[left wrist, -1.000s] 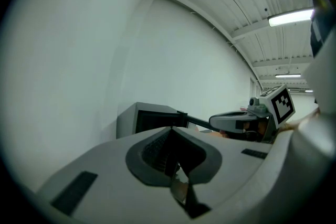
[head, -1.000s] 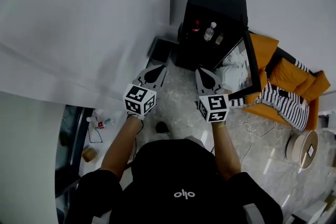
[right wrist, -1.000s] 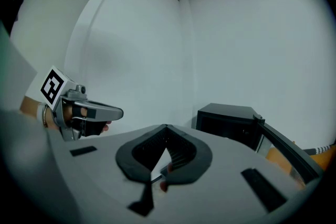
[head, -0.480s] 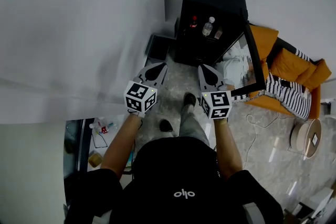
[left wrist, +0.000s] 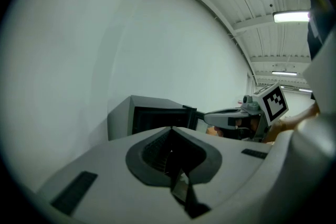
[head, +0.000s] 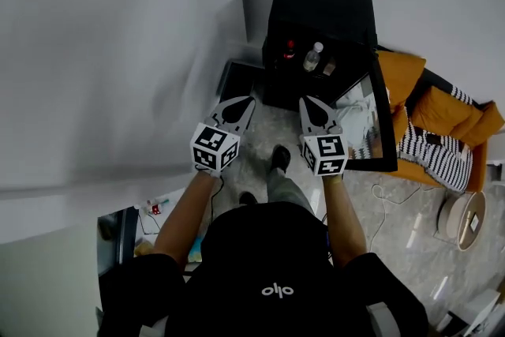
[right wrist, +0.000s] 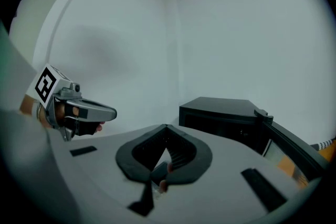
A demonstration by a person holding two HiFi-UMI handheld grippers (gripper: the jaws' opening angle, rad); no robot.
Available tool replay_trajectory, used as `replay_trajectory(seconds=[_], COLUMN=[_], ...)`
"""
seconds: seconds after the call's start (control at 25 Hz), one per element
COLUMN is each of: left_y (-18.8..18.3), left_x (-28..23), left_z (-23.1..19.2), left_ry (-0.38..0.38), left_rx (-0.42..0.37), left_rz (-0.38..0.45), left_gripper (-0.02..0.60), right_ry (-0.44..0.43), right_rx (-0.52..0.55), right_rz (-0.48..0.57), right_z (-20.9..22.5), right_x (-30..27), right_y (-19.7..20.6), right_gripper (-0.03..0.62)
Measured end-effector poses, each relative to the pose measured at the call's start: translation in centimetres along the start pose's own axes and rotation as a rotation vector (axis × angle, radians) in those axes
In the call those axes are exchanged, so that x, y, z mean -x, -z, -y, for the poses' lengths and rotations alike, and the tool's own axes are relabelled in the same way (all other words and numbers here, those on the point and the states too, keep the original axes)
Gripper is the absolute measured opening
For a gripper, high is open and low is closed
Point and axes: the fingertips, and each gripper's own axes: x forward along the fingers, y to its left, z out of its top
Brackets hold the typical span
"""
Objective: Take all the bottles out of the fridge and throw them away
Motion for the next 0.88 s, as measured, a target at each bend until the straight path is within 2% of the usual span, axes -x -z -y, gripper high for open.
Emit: replay_trajectory(seconds=[0.36,0.88], left_y=[-0.8,-2.1], left_x=[-7.4,-14.9], left_z=[-2.6,-2.3], left_ry=[-0.017,-0.011], left_rx=[0.009,-0.001], left_rz=[-0.039,-0.041], left_gripper=[0.002,0.002], right_ry=[-0.024,-0.066], right_rx=[-0.013,-0.028], right_rz=[-0.021,-0.031], right_z=[5.4,10.1], right_x=[-6.1,-9.6], right_y=[-0.8,-1.0], right_gripper=[0.003,0.003])
